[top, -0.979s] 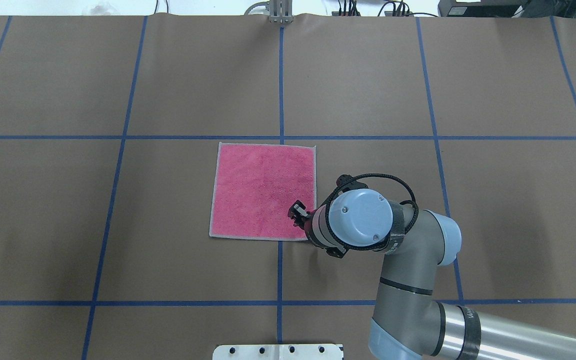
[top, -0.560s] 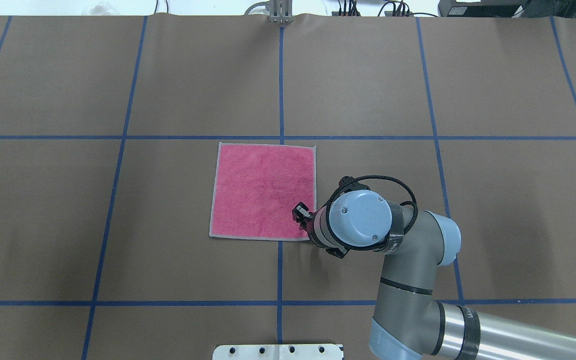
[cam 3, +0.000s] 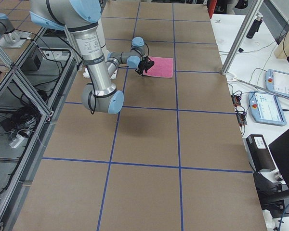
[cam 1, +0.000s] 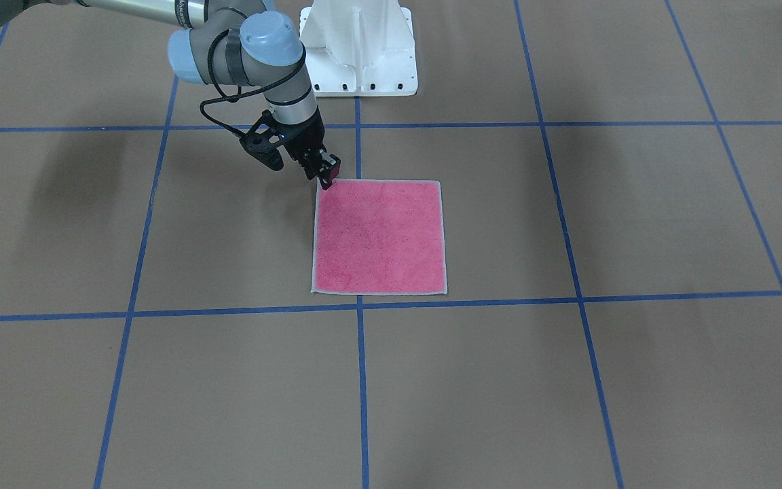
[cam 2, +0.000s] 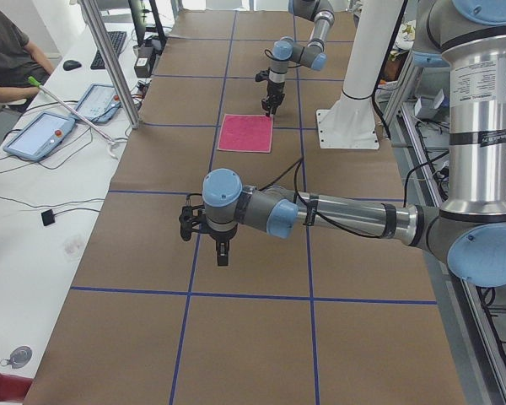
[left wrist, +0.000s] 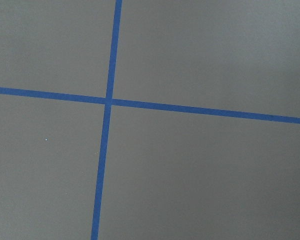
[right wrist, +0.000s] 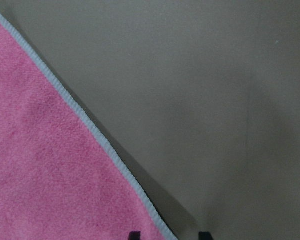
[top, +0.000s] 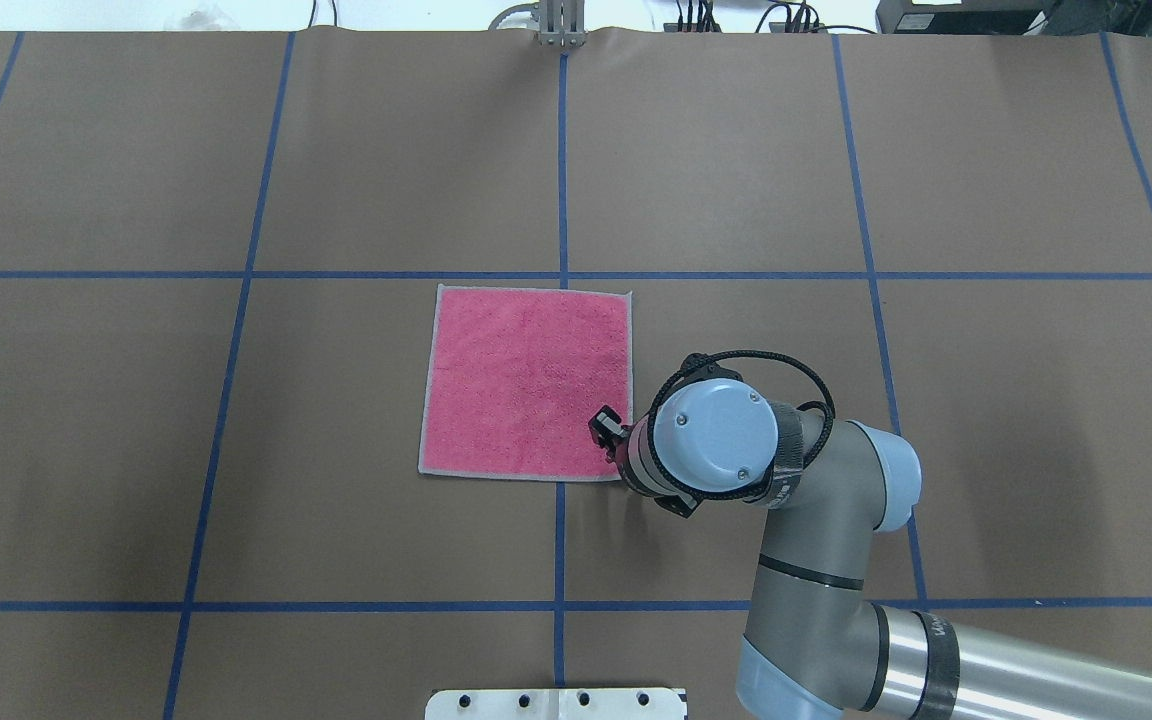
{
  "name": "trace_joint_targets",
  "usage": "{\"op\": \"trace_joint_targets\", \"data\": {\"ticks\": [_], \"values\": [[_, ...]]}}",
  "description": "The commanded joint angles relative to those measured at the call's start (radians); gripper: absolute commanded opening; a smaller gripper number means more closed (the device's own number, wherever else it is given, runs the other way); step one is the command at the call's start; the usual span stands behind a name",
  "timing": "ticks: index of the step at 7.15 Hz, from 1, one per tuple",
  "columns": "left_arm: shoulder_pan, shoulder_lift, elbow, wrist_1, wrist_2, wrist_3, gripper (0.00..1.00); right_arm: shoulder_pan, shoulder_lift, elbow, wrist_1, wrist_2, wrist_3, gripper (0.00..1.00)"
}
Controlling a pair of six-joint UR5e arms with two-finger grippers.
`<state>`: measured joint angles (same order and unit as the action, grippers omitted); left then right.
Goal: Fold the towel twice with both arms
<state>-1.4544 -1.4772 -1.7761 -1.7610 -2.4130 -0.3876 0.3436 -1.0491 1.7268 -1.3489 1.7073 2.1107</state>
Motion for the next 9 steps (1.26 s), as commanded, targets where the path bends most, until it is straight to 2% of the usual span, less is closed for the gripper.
{"op": "trace_joint_targets", "data": {"ticks": [1, 4, 6, 9], "values": [[-0.001, 0.002, -0.003, 0.0, 0.0, 0.001, 1.0, 0.0, 0.003, -0.003, -0.001, 0.0, 0.0, 0.47], [-0.001, 0.002, -0.003, 0.0, 0.0, 0.001, 1.0, -0.008, 0.001, -0.003, -0.001, -0.002, 0.0, 0.24], [-0.001, 0.002, -0.006, 0.0, 0.0, 0.0, 1.0, -0.008, 0.0, 0.005, -0.001, 0.0, 0.0, 0.0], [0.002, -0.012, -0.023, -0.002, 0.0, -0.097, 1.0, 0.0, -0.008, 0.013, -0.001, 0.0, -0.001, 0.0]]}}
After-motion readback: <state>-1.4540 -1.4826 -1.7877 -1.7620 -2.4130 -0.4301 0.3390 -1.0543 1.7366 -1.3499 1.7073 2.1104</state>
